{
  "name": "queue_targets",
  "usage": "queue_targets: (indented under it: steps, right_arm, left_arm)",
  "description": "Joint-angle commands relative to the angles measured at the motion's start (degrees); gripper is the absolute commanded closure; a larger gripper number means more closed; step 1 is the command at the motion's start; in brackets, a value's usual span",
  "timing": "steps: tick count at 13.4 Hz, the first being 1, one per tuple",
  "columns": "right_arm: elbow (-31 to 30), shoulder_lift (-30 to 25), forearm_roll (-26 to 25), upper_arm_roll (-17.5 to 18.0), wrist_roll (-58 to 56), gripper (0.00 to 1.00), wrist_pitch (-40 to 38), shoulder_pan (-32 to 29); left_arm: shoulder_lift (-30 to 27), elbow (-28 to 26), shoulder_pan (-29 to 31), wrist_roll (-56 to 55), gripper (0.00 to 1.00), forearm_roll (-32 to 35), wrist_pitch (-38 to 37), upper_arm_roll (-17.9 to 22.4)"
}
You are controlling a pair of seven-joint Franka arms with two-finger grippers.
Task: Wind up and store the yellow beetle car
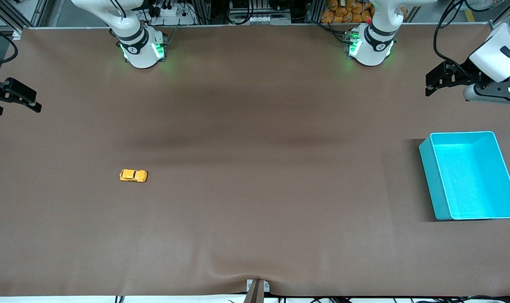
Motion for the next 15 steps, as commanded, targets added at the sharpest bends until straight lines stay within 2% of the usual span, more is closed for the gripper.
queue_targets:
  steps: [1,15]
  right_arm:
    - [-0.4,-1.0,-0.2,0.0,1.1,0.00,-0.2,1.7]
    - [-0.4,-1.0,0.2,0.0,3.9,0.00,-2.2,3.2]
  left_arm:
    - [-0.6,-0.4,0.3,-0.2,0.00,0.9,0.3,-0.4]
    - [0.0,0.0,0.6,-0.1,0.00,1.5,0.4,-0.4]
